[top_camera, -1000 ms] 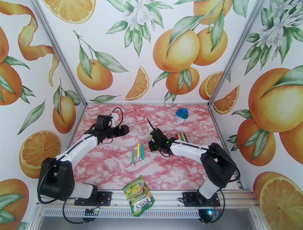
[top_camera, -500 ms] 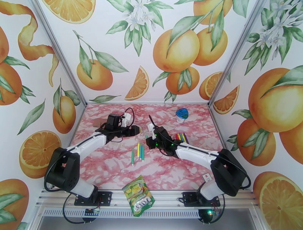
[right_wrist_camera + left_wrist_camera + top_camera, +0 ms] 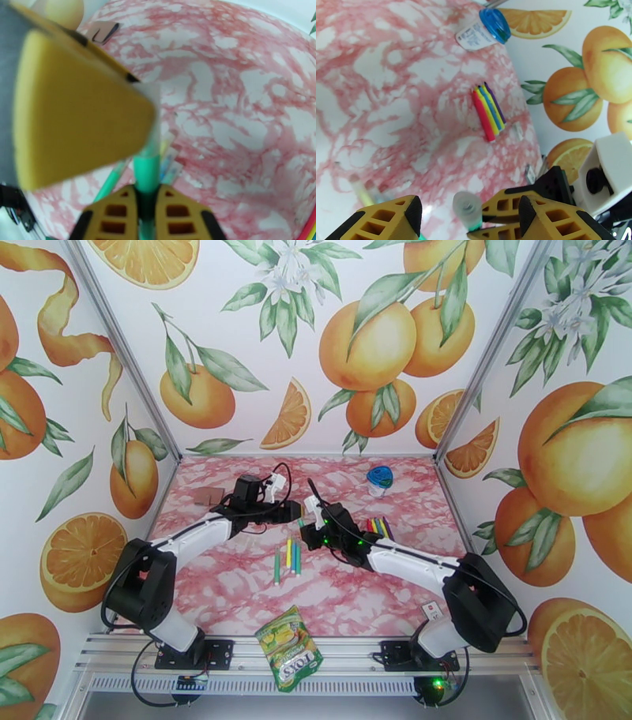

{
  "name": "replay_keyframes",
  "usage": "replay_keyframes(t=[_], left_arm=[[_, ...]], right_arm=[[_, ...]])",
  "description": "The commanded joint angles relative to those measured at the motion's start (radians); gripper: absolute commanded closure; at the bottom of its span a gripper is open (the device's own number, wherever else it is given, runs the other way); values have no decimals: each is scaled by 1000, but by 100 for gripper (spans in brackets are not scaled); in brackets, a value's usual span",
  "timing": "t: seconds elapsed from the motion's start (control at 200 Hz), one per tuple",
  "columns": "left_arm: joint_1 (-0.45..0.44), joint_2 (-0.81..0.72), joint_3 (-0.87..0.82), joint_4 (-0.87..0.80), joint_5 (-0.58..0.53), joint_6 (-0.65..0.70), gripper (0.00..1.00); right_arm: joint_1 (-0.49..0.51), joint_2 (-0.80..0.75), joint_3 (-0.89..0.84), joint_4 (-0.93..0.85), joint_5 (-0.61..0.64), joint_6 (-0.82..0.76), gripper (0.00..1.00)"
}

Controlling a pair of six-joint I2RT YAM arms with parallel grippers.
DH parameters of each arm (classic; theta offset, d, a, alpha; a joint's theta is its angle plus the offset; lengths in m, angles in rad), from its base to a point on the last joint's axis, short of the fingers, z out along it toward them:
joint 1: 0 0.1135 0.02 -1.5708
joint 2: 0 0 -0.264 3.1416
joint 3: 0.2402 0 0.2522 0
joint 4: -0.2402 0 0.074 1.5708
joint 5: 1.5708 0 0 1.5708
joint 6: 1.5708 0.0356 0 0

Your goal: Open the pen caps

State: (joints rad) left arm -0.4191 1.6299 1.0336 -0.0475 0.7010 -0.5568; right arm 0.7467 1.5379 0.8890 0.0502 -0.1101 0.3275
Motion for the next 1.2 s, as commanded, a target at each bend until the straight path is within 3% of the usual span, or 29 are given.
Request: replay_keyframes(t=[0.0,0.315,0.716,0.951,1.196], left_arm=[[-10,17,45,46,29,-8,36],[-23,26,60,47,43,-15,50],[-28,39,71,45,57,-13,60],[-29,44,79,56,72,-23,73],[-29,44,80,55,71,-23,89]], right_arm=[[8,-28,-7,37,-16,-22,88],[8,-36,-13,46,-4,-27,88],[8,-57,-23,56,29,-26,88],[8,-70,-28,63,46,-27,88],[7,-60,-31,55,50,-18,64]])
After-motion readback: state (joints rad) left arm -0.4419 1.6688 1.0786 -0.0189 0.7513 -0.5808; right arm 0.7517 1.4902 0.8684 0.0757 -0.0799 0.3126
